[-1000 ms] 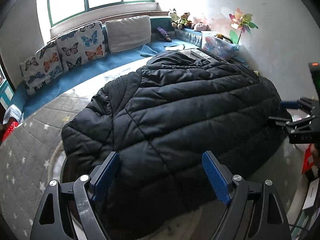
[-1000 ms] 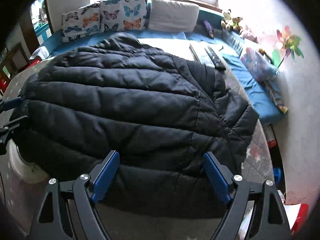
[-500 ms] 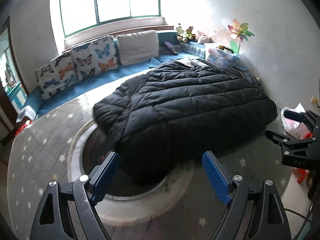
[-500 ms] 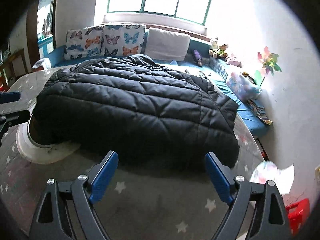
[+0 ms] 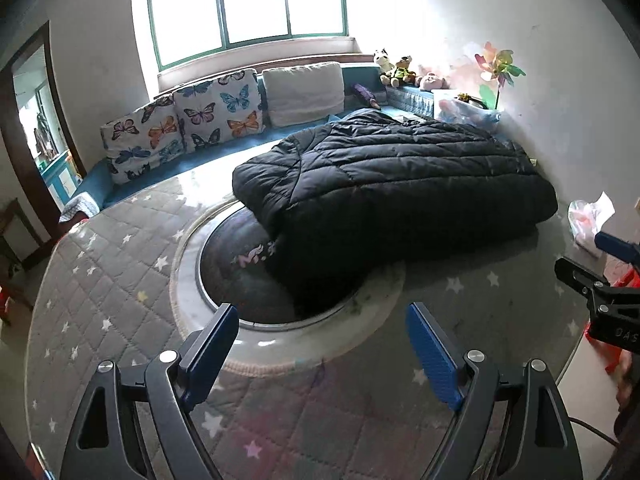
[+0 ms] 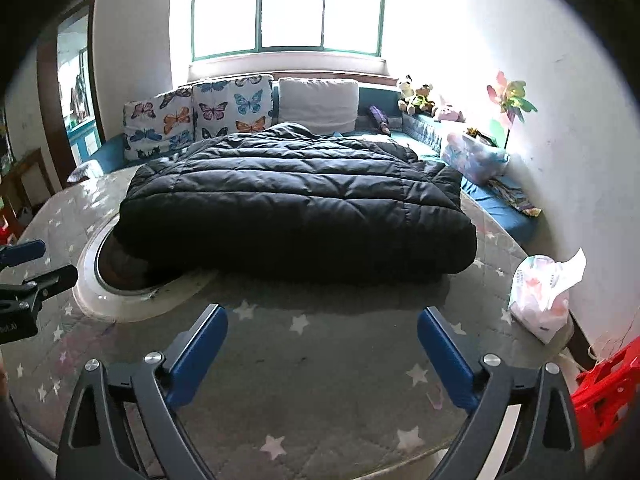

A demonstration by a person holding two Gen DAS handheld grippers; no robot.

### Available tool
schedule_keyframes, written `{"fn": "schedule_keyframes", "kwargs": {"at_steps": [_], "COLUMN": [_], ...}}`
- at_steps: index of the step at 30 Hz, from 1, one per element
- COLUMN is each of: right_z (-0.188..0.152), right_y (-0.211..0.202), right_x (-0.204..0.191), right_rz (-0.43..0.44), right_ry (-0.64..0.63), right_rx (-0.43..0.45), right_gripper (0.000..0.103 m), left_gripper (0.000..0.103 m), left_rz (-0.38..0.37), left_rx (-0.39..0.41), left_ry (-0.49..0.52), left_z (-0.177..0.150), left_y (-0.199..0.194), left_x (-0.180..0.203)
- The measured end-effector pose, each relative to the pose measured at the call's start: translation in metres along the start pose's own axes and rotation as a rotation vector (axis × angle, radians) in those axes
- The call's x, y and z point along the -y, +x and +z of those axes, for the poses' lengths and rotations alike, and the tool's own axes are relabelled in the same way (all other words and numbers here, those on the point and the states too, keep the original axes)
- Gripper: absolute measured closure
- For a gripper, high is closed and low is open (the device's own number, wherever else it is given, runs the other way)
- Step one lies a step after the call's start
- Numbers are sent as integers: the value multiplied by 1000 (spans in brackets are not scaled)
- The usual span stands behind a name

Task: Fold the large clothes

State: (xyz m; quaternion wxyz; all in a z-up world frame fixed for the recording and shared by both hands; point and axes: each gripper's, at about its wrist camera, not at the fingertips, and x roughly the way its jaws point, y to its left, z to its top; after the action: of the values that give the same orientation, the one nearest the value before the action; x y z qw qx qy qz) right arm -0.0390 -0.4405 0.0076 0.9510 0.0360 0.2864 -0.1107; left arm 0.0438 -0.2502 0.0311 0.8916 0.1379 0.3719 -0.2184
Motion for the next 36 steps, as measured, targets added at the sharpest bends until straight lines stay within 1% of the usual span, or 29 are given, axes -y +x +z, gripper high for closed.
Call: {"fn": "schedule_keyframes", "kwargs": {"at_steps": [4, 10, 17, 36], "right_z": [-2, -7, -10, -11], "right_y": [-6, -10, -8, -10], "right_x": [-11, -23, -26, -25], "right_rz": [3, -18, -4, -10], "right_ry": [-16, -44, -32, -37], "right_rx": [14, 32, 13, 16], "right_gripper": [0, 0, 0, 0], "left_gripper": [12, 12, 12, 12], "left_rz": [8, 3, 1, -8], "left_rx": [4, -9, -7, -20], "left_ry": [-12, -24, -7, 19], "left_z": [-10, -16, -17, -19], "left_y": [-9, -9, -9, -2], "left_x": [-4, -11, -10, -2]}}
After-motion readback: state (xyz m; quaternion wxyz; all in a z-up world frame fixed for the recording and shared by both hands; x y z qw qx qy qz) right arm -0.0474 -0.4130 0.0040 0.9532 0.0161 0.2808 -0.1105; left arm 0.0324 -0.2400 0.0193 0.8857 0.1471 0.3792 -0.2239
